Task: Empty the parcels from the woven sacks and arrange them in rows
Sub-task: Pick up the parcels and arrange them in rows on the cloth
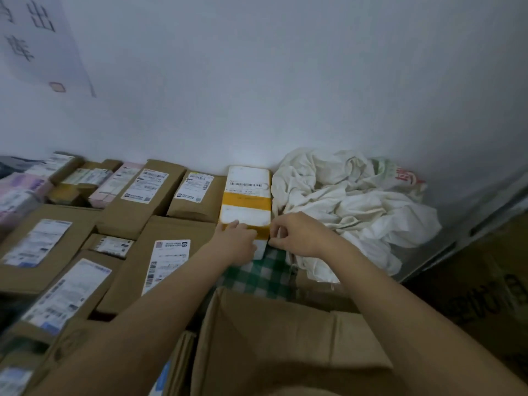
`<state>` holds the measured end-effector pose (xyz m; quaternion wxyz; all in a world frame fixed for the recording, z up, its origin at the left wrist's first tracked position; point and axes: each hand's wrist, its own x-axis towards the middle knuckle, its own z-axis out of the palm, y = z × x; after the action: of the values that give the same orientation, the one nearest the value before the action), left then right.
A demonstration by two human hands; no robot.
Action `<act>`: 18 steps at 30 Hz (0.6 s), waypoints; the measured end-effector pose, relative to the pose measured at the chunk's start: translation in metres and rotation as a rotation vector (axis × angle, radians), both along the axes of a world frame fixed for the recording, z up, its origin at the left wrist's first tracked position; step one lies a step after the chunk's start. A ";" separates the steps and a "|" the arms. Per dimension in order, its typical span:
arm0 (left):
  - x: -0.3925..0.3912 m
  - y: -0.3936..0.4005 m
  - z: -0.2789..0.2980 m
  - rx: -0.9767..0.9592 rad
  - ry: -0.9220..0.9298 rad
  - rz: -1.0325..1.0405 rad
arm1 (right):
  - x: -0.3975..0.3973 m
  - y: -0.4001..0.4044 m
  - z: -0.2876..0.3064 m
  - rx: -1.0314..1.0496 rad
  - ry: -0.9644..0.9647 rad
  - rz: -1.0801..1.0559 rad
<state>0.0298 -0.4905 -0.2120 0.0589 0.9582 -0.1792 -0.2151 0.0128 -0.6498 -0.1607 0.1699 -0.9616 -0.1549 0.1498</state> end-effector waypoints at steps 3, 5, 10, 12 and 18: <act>-0.027 -0.009 0.008 -0.018 0.099 0.010 | -0.028 -0.022 -0.002 -0.114 0.170 -0.001; -0.049 -0.019 0.011 0.006 0.128 -0.007 | -0.051 -0.037 -0.005 -0.163 0.259 -0.018; -0.108 -0.037 0.008 -0.037 0.013 0.105 | -0.106 -0.062 -0.026 -0.284 0.336 0.062; -0.125 -0.040 0.008 -0.018 -0.025 0.136 | -0.116 -0.065 -0.035 -0.301 0.299 0.071; -0.183 -0.037 0.009 -0.033 -0.043 0.212 | -0.136 -0.068 -0.034 -0.280 0.194 0.105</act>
<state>-0.1533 -0.5270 -0.2034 0.0930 0.9751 -0.0814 -0.1840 -0.1234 -0.7173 -0.1950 0.0405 -0.9475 -0.1653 0.2708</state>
